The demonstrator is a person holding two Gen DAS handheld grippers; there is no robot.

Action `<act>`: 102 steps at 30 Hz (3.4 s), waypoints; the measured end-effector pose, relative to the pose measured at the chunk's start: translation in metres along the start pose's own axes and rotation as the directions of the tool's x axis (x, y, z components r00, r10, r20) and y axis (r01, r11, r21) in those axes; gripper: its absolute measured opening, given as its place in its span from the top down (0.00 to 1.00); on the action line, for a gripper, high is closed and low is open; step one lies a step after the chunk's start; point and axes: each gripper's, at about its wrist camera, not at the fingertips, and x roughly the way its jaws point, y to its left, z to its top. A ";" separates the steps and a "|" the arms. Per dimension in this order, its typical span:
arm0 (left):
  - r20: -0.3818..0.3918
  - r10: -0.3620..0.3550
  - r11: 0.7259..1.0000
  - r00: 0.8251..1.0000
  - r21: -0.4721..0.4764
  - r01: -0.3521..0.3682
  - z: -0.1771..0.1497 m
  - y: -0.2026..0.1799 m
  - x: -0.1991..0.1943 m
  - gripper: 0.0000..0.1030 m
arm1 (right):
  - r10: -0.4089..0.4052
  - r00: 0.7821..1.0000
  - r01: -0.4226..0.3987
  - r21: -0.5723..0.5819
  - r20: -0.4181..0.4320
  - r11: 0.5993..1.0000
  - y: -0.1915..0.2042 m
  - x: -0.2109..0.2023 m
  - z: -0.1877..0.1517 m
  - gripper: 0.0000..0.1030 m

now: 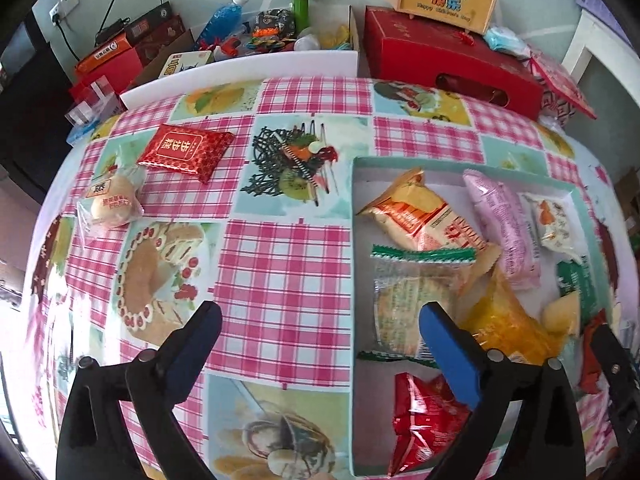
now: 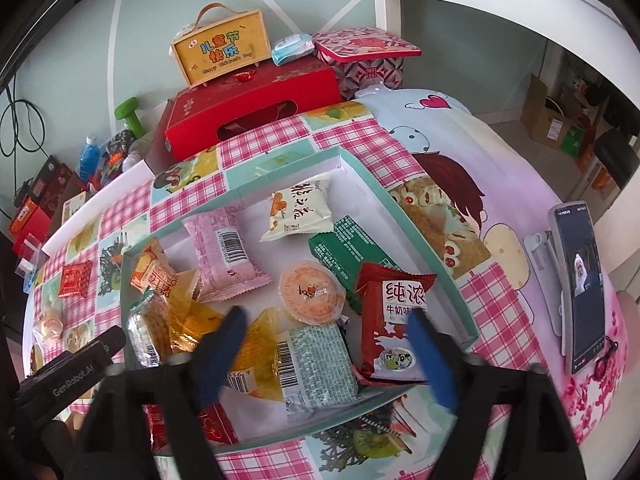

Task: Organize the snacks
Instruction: 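Move both open tools back over the remaining snacks, then grasp the clear-wrapped round bun with the left tool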

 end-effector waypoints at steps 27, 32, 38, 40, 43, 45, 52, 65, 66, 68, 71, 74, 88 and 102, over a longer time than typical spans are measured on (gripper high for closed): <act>0.050 0.025 1.000 0.998 0.010 -0.026 0.021 0.044 -0.014 0.01 | 0.104 0.995 -0.102 -0.115 0.011 0.988 0.050 -0.008 -0.005 0.00; 0.062 0.048 0.998 0.997 -0.048 -0.045 0.027 0.071 -0.016 0.01 | 0.114 0.993 -0.113 -0.172 -0.002 0.979 0.076 -0.006 -0.009 0.00; 0.072 0.038 0.995 0.997 -0.096 -0.031 0.034 0.098 -0.016 0.01 | 0.124 0.992 -0.125 -0.242 -0.021 0.962 0.109 -0.003 -0.017 0.00; 0.073 0.042 0.994 0.996 -0.107 -0.034 0.035 0.105 -0.016 0.01 | 0.131 0.991 -0.133 -0.265 -0.022 0.955 0.121 -0.003 -0.018 0.00; 0.072 0.069 0.991 0.995 -0.120 -0.060 0.036 0.115 -0.016 0.01 | 0.145 0.989 -0.147 -0.299 -0.027 0.943 0.137 -0.004 -0.019 0.00; 0.072 0.078 0.989 0.994 -0.129 -0.068 0.036 0.123 -0.015 0.01 | 0.136 0.990 -0.138 -0.327 -0.029 0.935 0.149 -0.002 -0.020 0.00; 0.050 0.080 0.980 0.996 -0.189 -0.070 0.038 0.152 -0.007 0.01 | 0.139 0.989 -0.147 -0.385 -0.050 0.911 0.181 0.006 -0.024 0.00; 0.025 0.088 0.968 0.996 -0.236 -0.080 0.042 0.200 0.013 0.01 | 0.176 0.978 -0.206 -0.459 -0.107 0.864 0.235 0.026 -0.032 0.00; 0.021 0.095 0.968 0.995 -0.235 -0.087 0.043 0.204 0.015 0.01 | 0.179 0.977 -0.211 -0.463 -0.112 0.861 0.240 0.028 -0.032 0.00; 0.015 0.107 0.967 0.994 -0.233 -0.101 0.046 0.211 0.019 0.01 | 0.181 0.977 -0.215 -0.475 -0.117 0.853 0.249 0.031 -0.031 0.00; 0.013 0.106 0.966 0.994 -0.238 -0.100 0.053 0.224 0.023 0.01 | 0.196 0.972 -0.234 -0.487 -0.129 0.841 0.263 0.037 -0.029 0.00; 0.006 0.081 0.964 0.997 -0.255 -0.077 0.059 0.237 0.027 0.01 | 0.203 0.968 -0.249 -0.488 -0.145 0.837 0.276 0.046 -0.025 0.00; -0.041 0.002 0.963 0.999 -0.270 -0.013 0.070 0.250 0.067 0.01 | 0.200 0.955 -0.293 -0.583 -0.220 0.758 0.347 0.107 -0.019 0.00; -0.049 -0.026 0.968 0.998 -0.251 0.013 0.081 0.247 0.086 0.22 | 0.184 0.959 -0.285 -0.716 -0.217 0.637 0.403 0.129 -0.021 0.00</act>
